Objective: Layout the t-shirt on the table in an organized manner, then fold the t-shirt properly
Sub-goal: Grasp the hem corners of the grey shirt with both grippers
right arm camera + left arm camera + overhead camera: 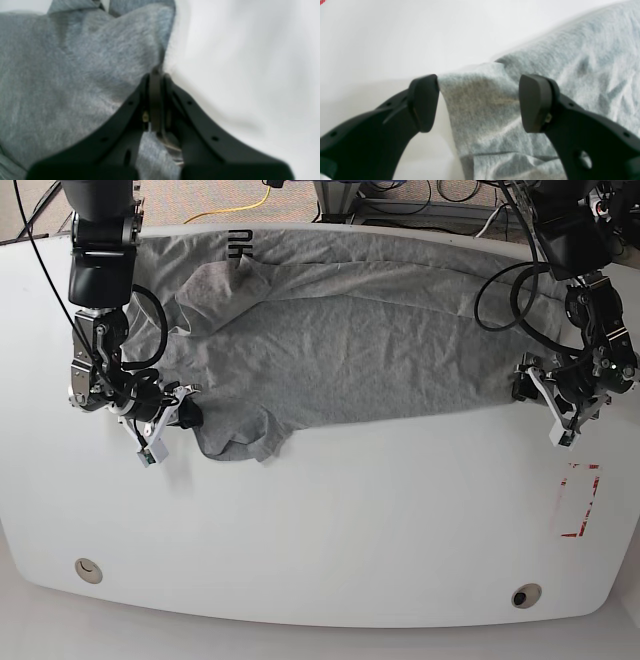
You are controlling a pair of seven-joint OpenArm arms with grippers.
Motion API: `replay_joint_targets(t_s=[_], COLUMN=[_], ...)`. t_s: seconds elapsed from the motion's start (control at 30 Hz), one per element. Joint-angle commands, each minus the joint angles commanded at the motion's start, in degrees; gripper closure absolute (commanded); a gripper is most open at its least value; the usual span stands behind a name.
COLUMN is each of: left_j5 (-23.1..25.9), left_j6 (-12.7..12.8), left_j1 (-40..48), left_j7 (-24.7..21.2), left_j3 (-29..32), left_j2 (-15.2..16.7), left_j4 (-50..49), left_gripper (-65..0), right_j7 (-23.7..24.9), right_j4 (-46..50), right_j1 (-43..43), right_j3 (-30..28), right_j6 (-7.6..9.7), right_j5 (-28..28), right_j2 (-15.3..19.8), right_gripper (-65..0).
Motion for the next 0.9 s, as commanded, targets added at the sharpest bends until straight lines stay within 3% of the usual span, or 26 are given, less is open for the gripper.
replay_joint_targets(t_s=[0.17, 0.6, 0.67, 0.9], left_j5=[-0.2, -0.1, 0.0, 0.0], left_j6=[0.1, -0.2, -0.2, -0.2], left_j1=[-0.1, 0.4, 0.4, 0.0], left_j7=[-2.8, -3.1, -3.1, -4.0], left_j3=[-0.9, -0.7, -0.7, -0.6], left_j2=[-1.4, -1.3, -1.3, -1.2], left_j4=[-3.5, -5.0, -5.2, -8.8], left_gripper=[-47.1, -44.9, -40.6, -16.5], right_j7=[0.0, 0.0, 0.0, 0.0], right_j4=[0.0, 0.0, 0.0, 0.0], right_j1=[0.0, 0.0, 0.0, 0.0], right_j3=[0.0, 0.1, 0.1, 0.1], right_j6=[0.00, 0.00, 0.00, 0.00], right_j5=[0.0, 0.0, 0.0, 0.1], right_j2=[0.0, 0.0, 0.0, 0.0], right_gripper=[-1.7, -1.7, -1.7, -1.7])
